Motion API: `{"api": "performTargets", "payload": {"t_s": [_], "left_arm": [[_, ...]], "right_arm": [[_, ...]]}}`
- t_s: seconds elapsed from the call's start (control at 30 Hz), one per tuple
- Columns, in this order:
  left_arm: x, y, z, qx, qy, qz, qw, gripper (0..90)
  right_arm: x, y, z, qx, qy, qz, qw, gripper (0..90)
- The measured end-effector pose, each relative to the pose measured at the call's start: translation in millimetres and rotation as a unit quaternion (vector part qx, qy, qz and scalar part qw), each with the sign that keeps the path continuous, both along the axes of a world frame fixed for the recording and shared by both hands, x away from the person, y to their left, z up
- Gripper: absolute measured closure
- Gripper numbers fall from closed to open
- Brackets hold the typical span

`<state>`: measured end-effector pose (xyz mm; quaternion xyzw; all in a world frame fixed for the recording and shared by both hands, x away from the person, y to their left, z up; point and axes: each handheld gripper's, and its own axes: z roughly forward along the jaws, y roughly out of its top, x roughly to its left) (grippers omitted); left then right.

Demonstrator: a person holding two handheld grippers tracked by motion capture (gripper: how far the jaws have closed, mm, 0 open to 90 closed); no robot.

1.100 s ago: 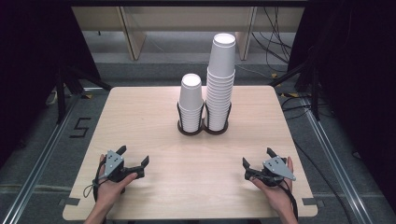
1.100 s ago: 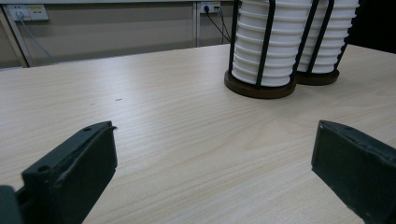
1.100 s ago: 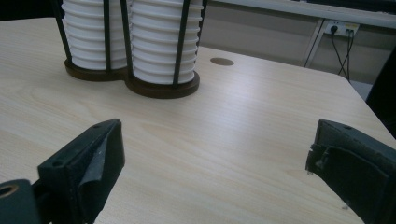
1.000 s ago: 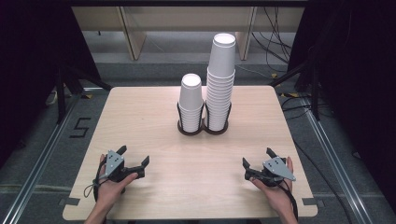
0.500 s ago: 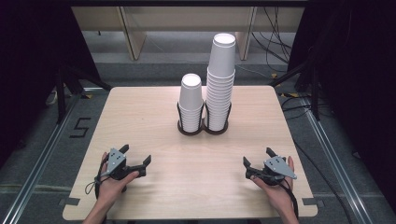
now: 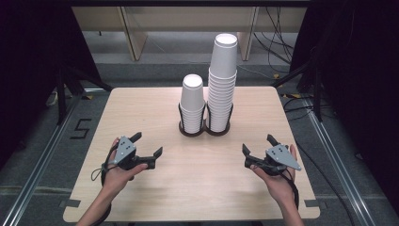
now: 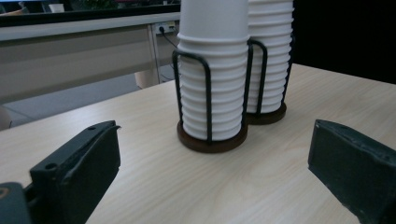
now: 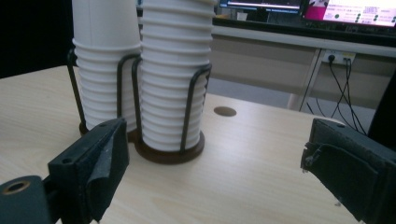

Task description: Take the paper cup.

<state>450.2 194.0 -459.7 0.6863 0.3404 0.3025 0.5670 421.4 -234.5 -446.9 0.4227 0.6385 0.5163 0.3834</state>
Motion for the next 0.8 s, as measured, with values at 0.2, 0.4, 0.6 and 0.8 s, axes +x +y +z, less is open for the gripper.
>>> {"api": "performTargets", "payload": {"t_s": [0.2, 0.4, 0.6, 0.8], "left_arm": [[18.6, -23.0, 26.5, 0.009, -0.031, -0.032, 0.999, 1.7], [41.8, -45.8, 63.6, 0.026, -0.038, -0.057, 0.9974, 1.3], [67.9, -62.2, 102.2, 0.047, -0.033, -0.075, 0.9955, 0.5], [90.0, -77.0, 127.7, 0.071, -0.025, -0.091, 0.993, 0.1]], "right_arm": [[7.8, 7.6, 14.7, -0.004, -0.011, 0.007, 0.9999, 6.9], [20.3, 12.8, 31.0, -0.006, -0.012, 0.017, 0.9998, 6.4], [35.6, 16.9, 51.0, -0.018, -0.021, 0.023, 0.9993, 6.3], [52.0, 21.7, 68.7, -0.01, -0.013, 0.029, 0.9994, 6.0]]}}
